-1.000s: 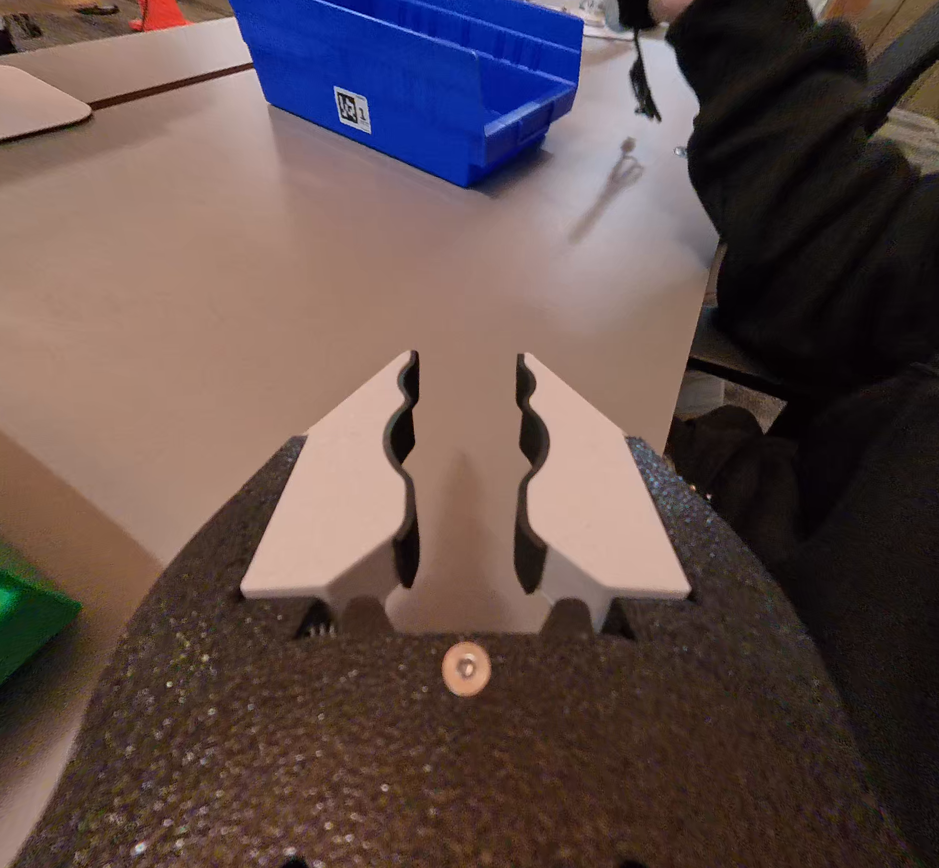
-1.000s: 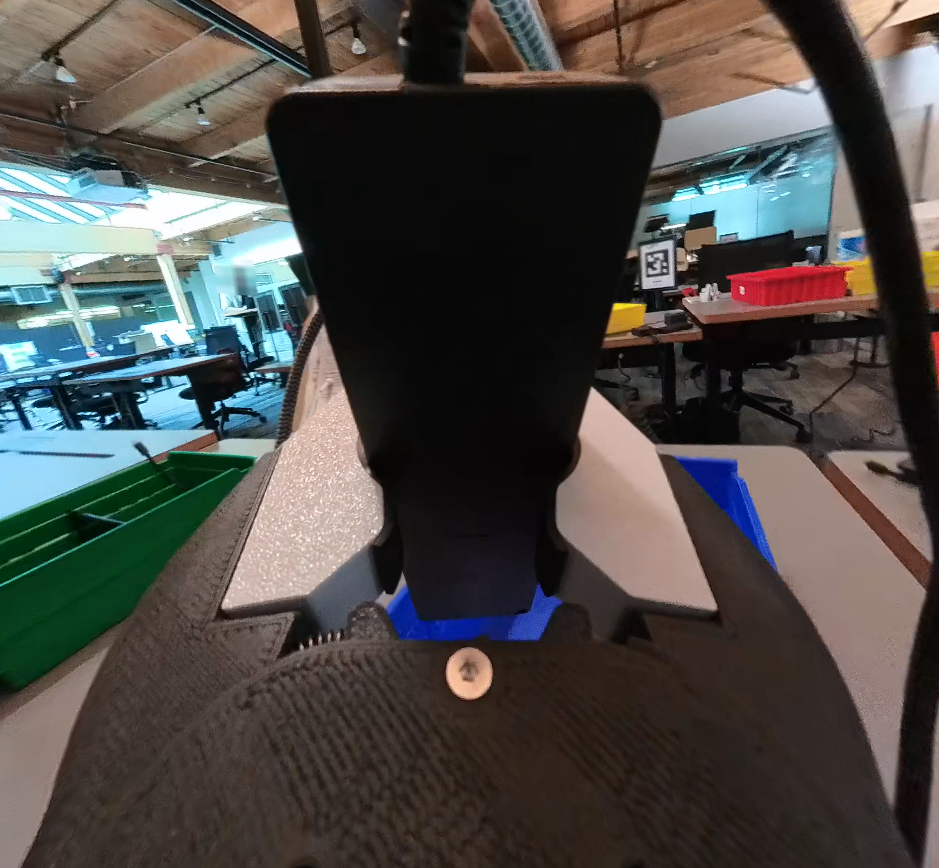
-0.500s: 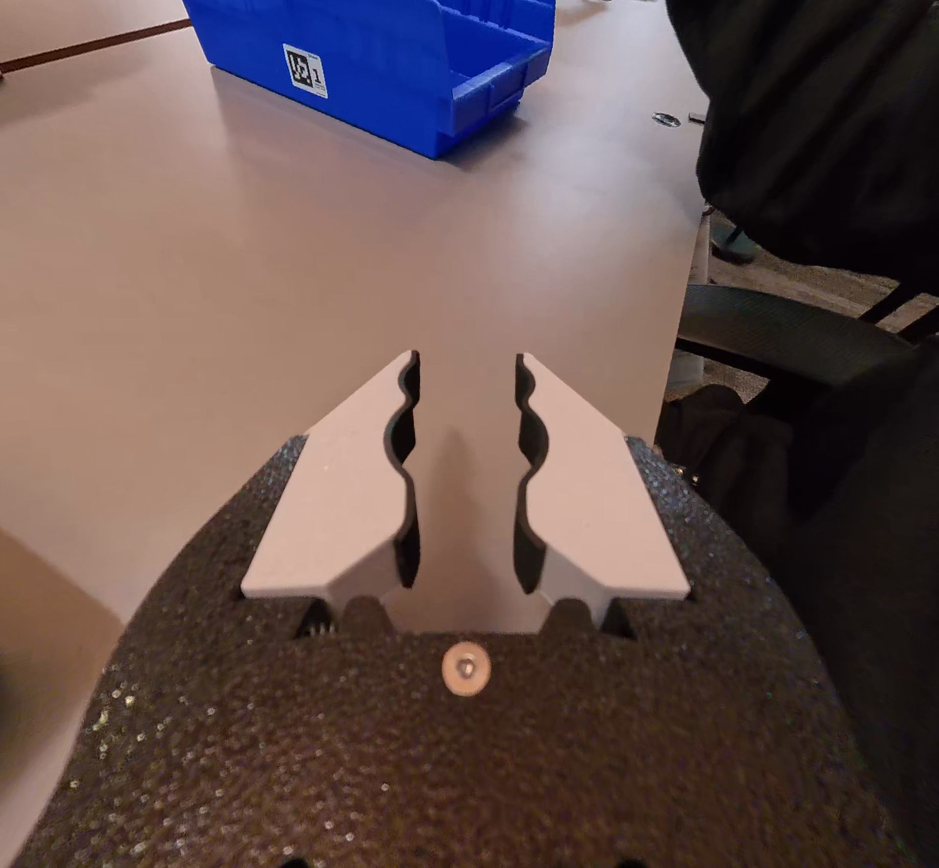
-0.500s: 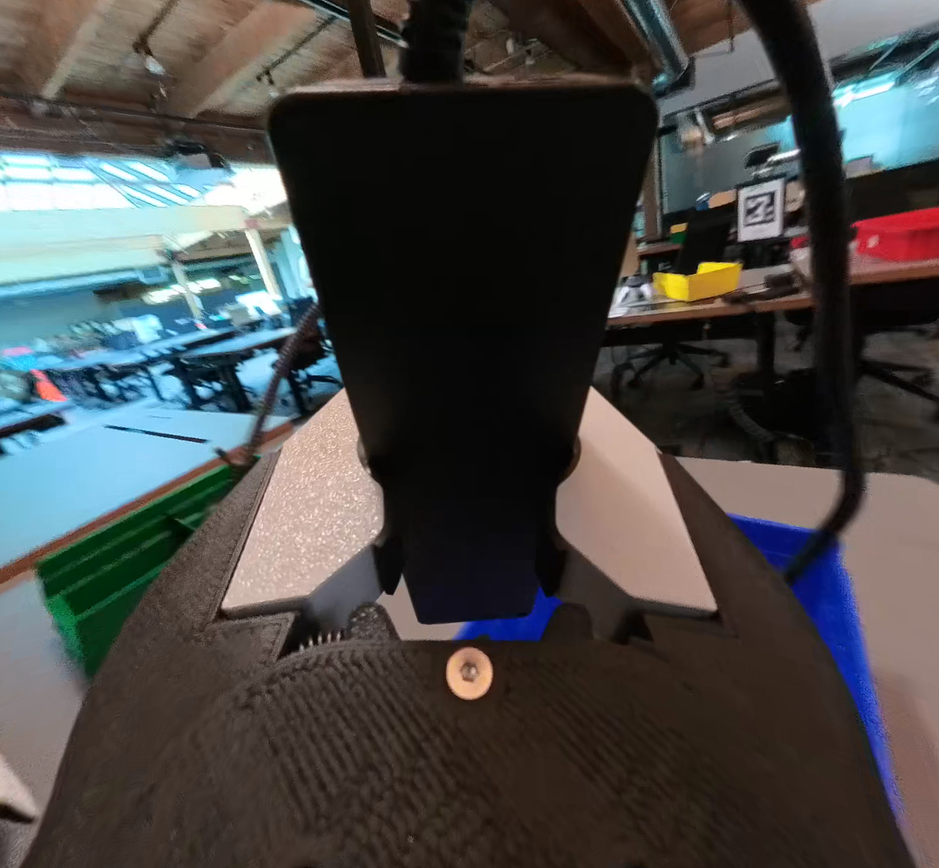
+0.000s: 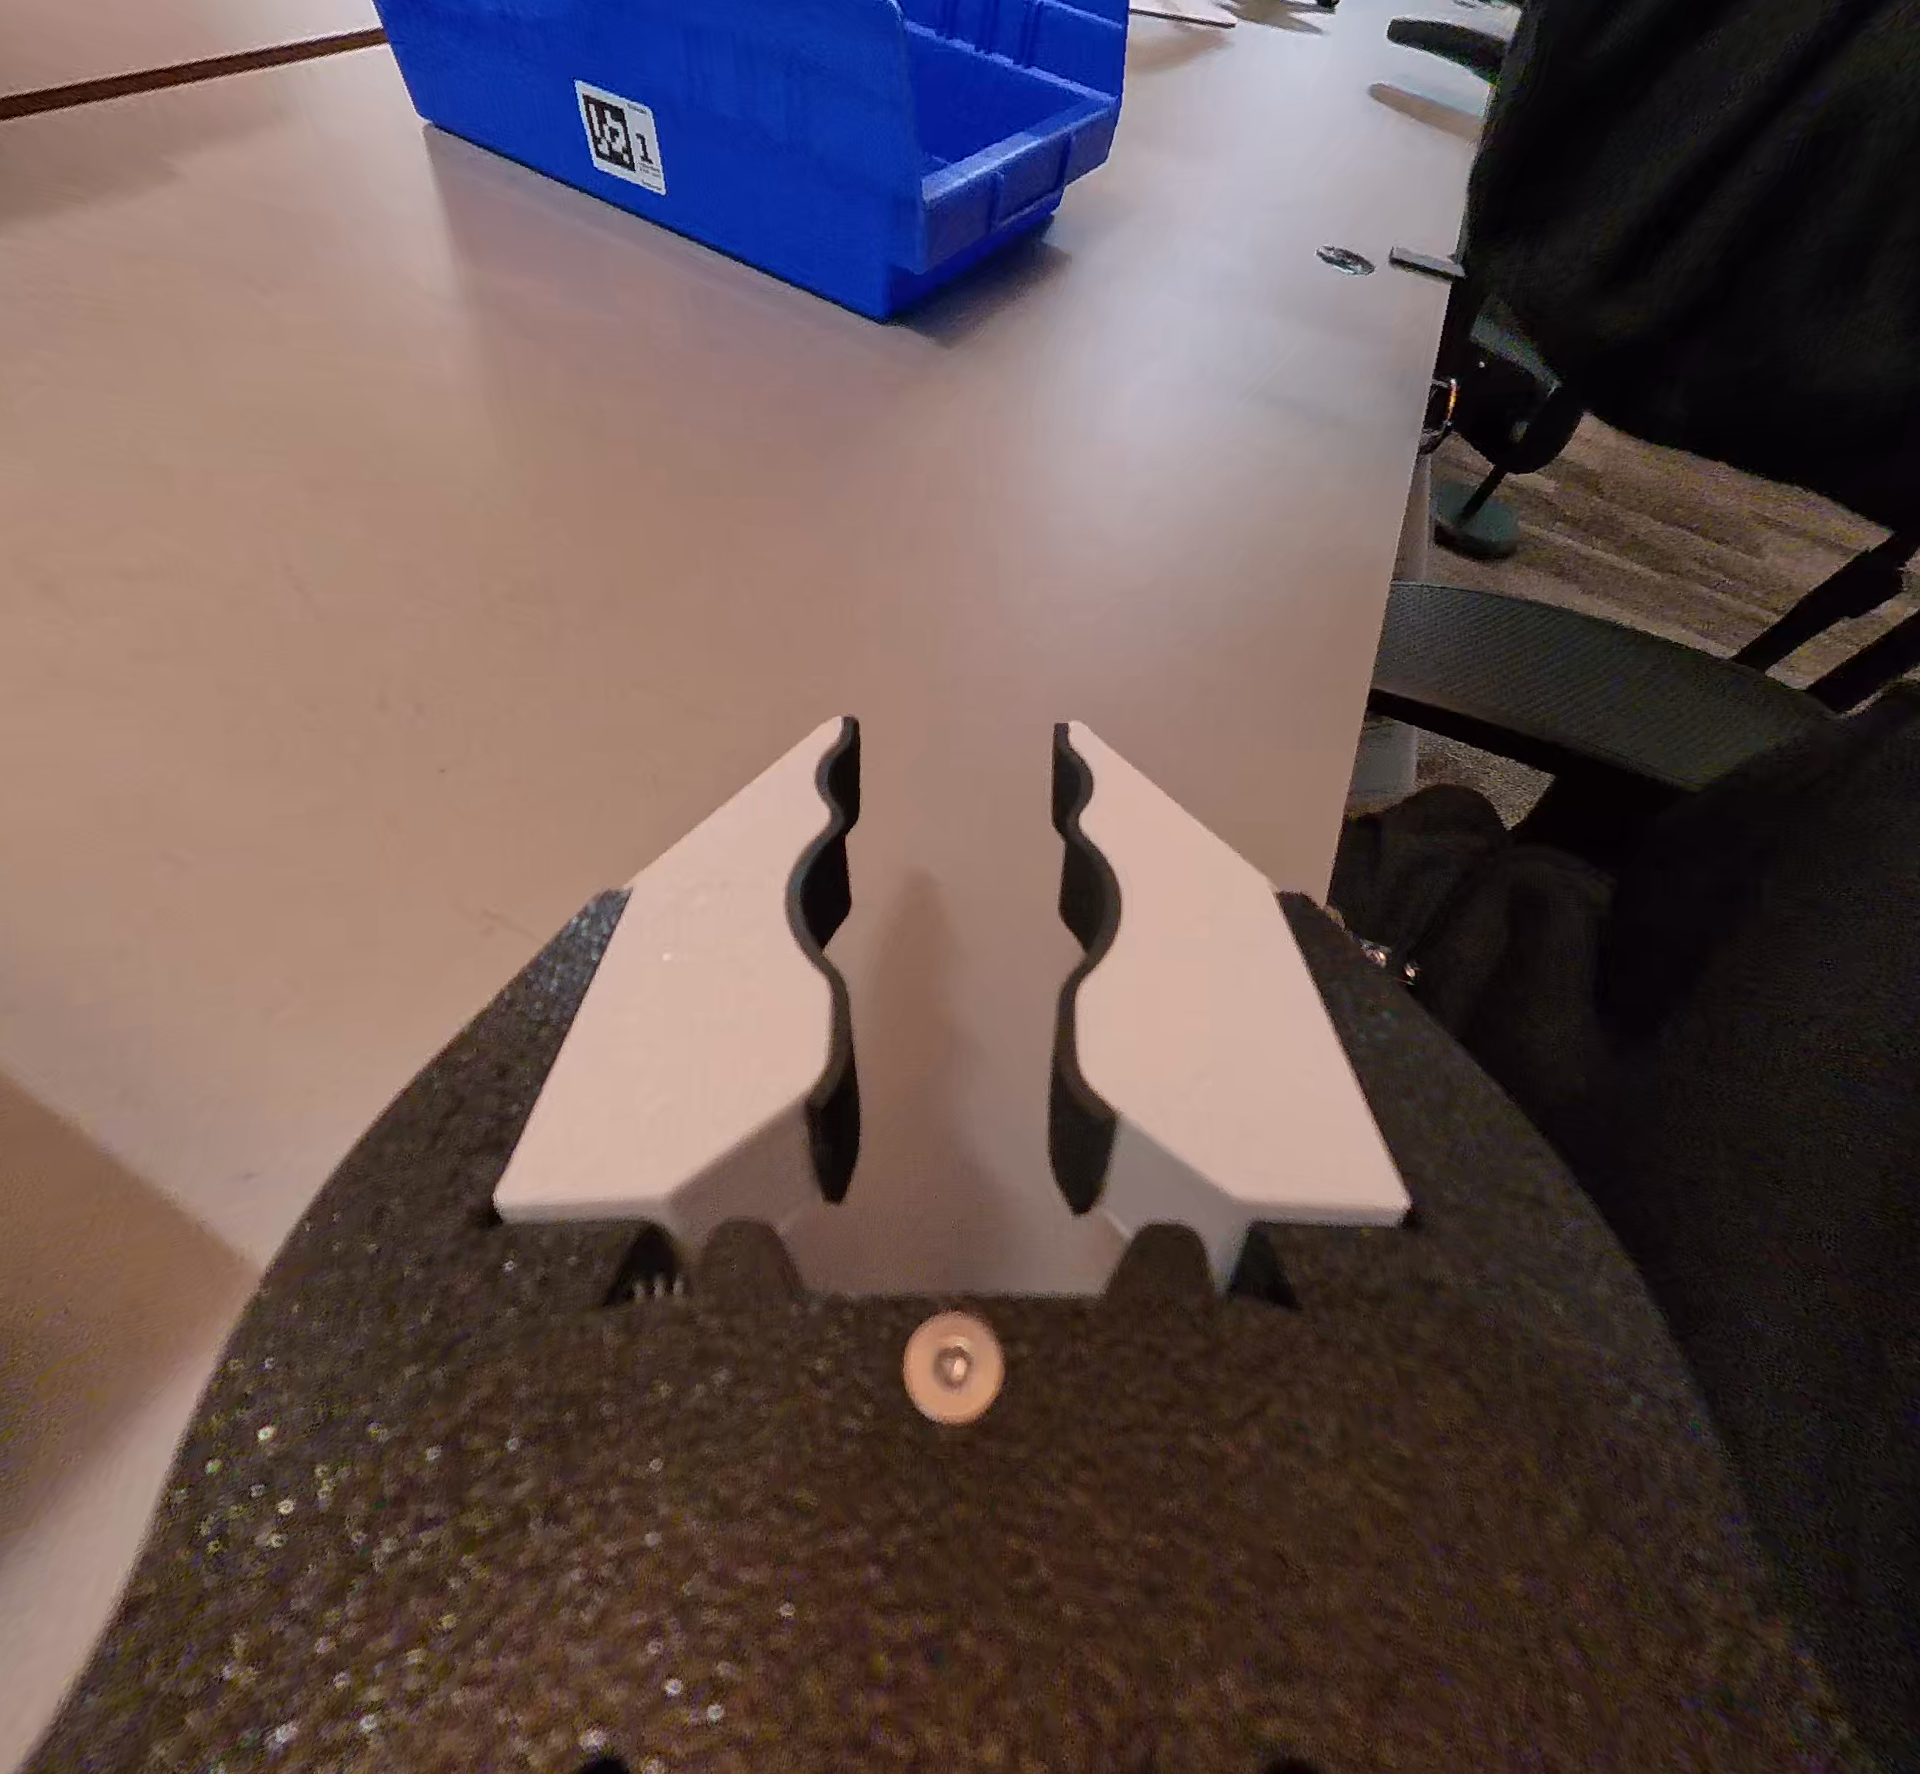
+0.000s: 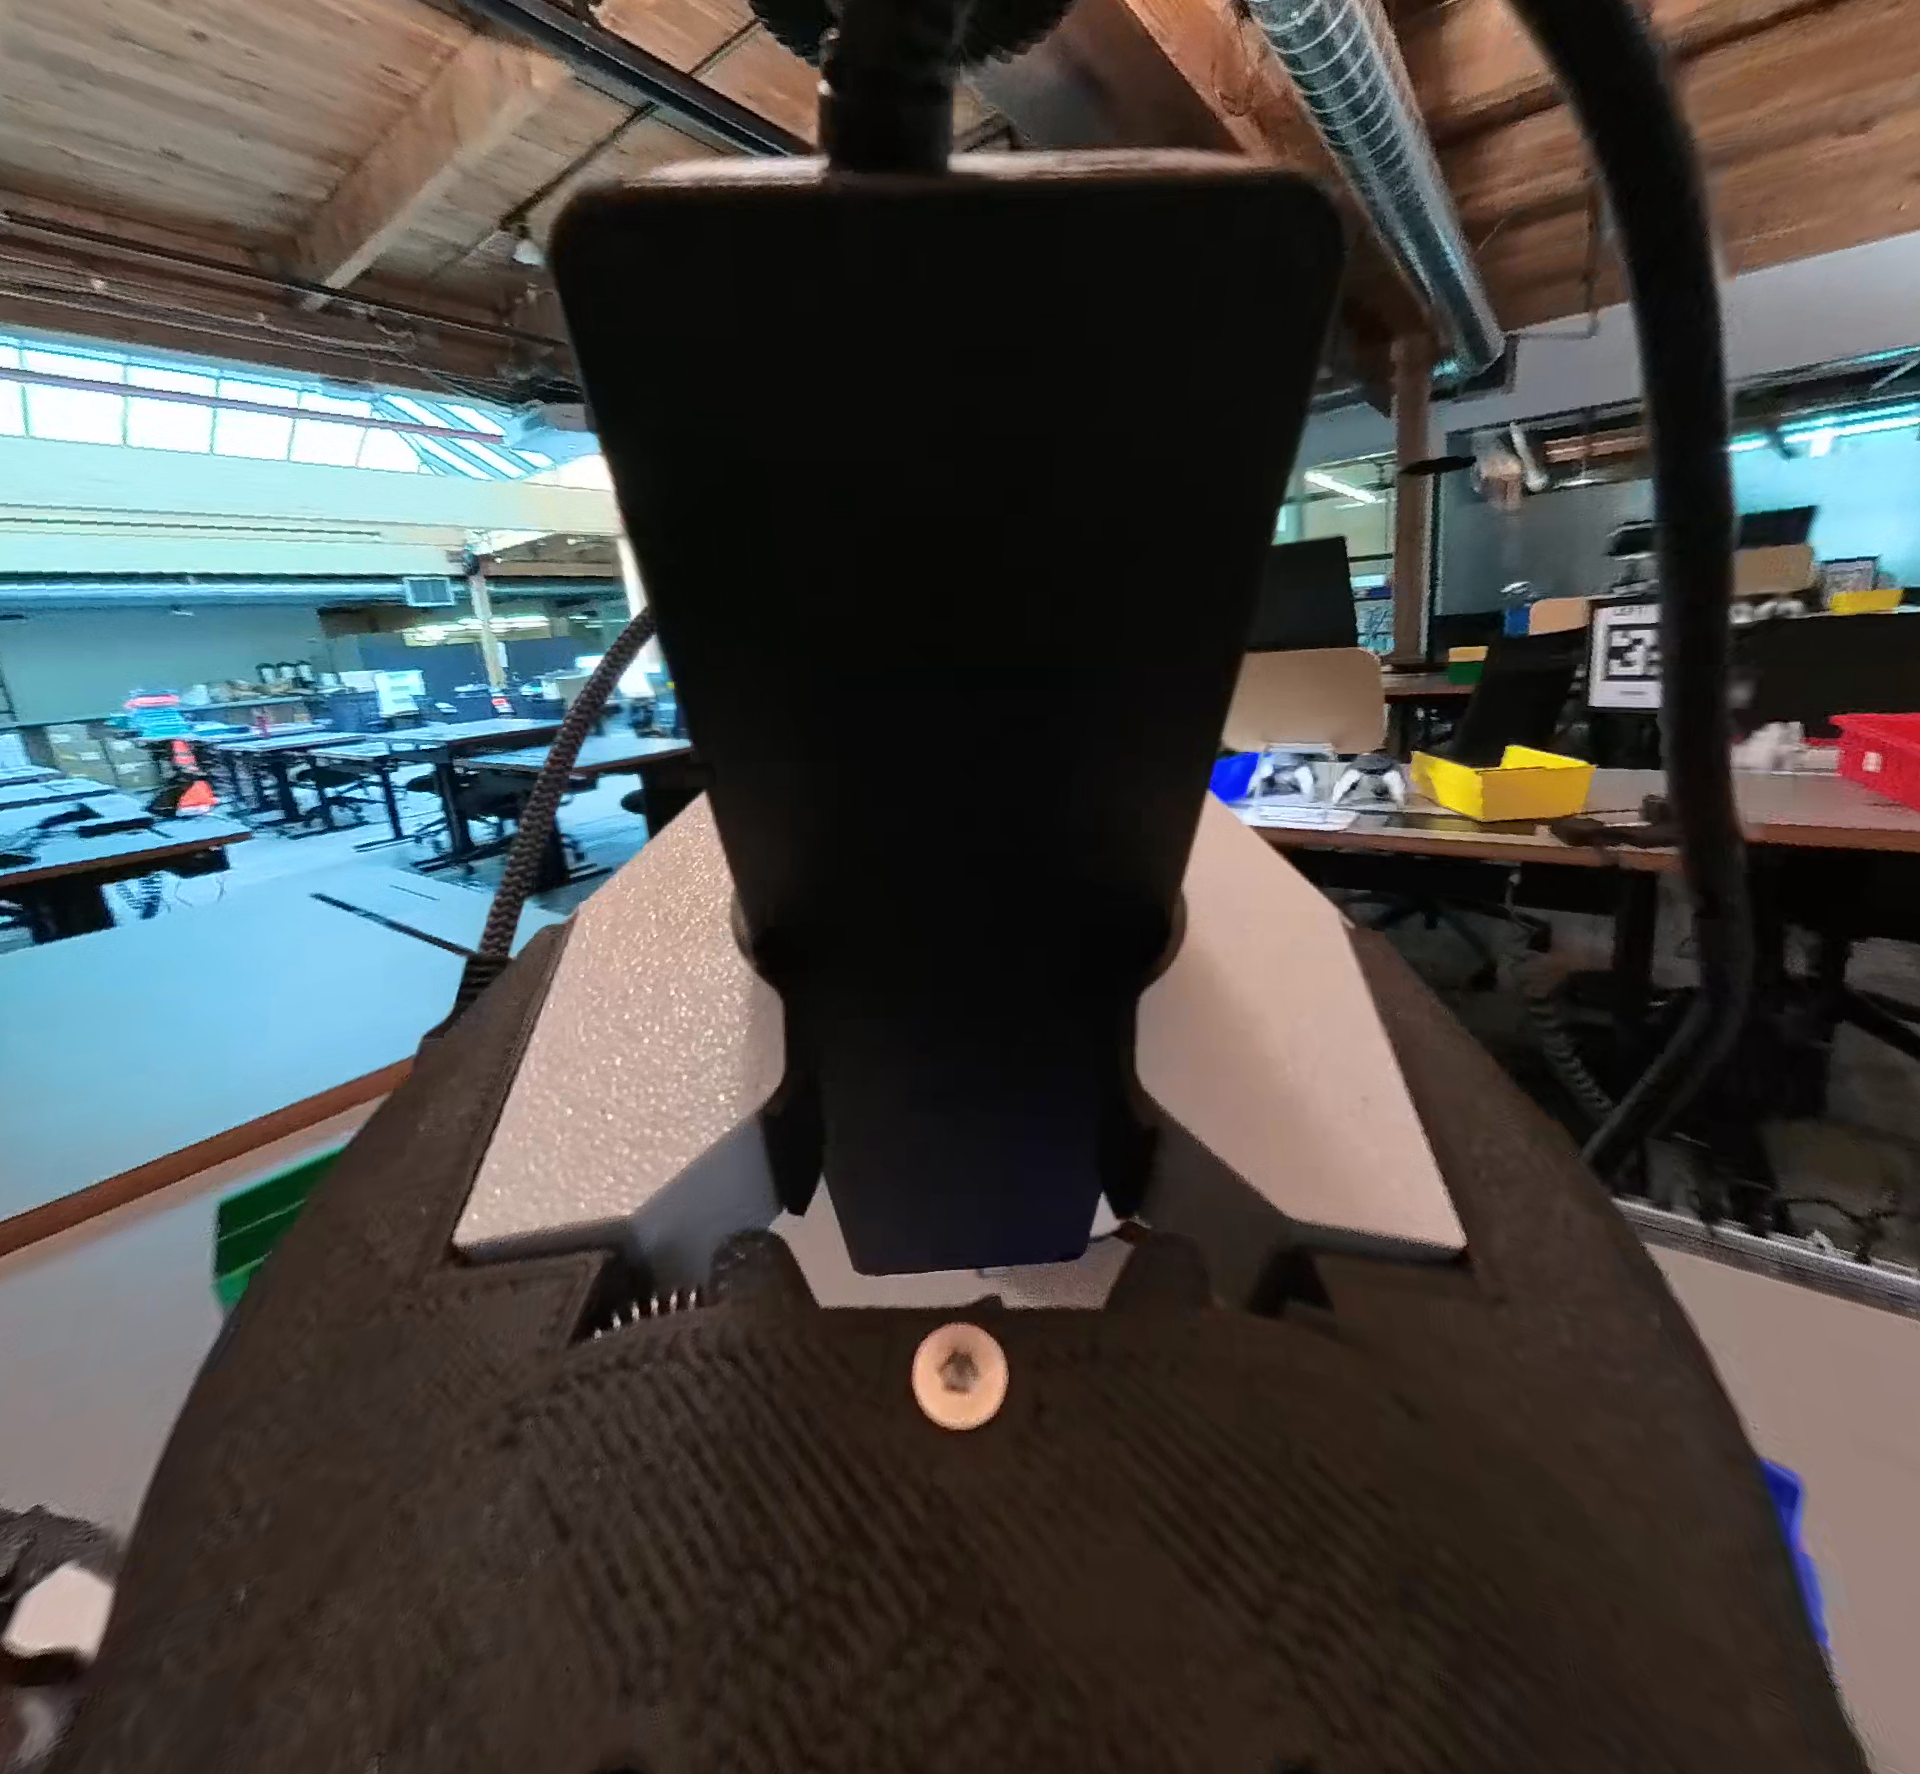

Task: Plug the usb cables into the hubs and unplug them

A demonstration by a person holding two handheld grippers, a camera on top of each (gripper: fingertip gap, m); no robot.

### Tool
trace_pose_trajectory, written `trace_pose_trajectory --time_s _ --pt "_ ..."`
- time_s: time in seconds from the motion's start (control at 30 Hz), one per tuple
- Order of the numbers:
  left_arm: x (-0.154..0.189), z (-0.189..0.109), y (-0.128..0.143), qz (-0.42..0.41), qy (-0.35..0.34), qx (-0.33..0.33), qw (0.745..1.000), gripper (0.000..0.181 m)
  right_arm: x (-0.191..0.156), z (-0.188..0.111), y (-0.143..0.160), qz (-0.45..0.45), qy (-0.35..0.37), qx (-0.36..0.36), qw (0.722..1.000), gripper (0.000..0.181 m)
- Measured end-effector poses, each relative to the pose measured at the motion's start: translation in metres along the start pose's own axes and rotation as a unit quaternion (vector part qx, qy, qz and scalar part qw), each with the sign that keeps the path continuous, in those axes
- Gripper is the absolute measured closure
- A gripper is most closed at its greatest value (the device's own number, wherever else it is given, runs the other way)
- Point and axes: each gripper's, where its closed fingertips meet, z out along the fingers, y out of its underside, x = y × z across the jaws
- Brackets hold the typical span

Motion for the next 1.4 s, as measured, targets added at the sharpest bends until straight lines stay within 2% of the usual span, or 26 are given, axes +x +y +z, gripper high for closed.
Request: trace_pose_trajectory --time_s 0.27,0.5,0.6,0.67,0.73,0.8,0.97,1.07,1.2,1.4 --pt "0.004 -0.002 -0.002 0.003 0.004 0.009 1.000 0.147 0.011 0.018 0.017 0.049 -0.041 -0.027 0.998 0.117" --pt "0.006 -0.002 -0.003 0.004 0.006 0.012 1.000 0.147 0.047 0.024 0.078 0.121 -0.026 -0.059 0.991 0.118" --pt "0.006 -0.002 -0.002 0.004 0.007 0.011 1.000 0.147 0.066 0.020 0.098 0.170 -0.015 -0.039 0.984 0.118" --pt "0.006 -0.002 -0.002 0.003 0.007 0.010 1.000 0.147 0.078 0.016 0.107 0.229 -0.019 -0.012 0.973 0.118" --pt "0.005 -0.002 -0.002 0.002 0.008 0.010 1.000 0.147 0.082 0.011 0.110 0.325 -0.049 0.026 0.944 0.118" --pt "0.005 -0.002 -0.002 -0.002 0.009 0.010 1.000 0.147 0.081 0.009 0.120 0.382 -0.073 0.017 0.921 0.118" --pt "0.004 -0.001 -0.002 -0.004 0.009 0.008 1.000 0.147 0.096 -0.001 0.162 0.329 -0.003 -0.068 0.942 0.118" --pt "0.004 -0.001 -0.002 -0.004 0.009 0.009 1.000 0.147 0.119 -0.015 0.203 0.275 0.081 -0.157 0.945 0.118" --pt "0.004 0.000 -0.001 -0.002 0.010 0.005 1.000 0.147 0.136 -0.038 0.255 0.191 0.148 -0.272 0.932 0.118" --pt "0.007 0.001 0.000 0.001 0.011 0.000 1.000 0.147 0.159 -0.078 0.302 0.054 0.230 -0.385 0.892 0.118"
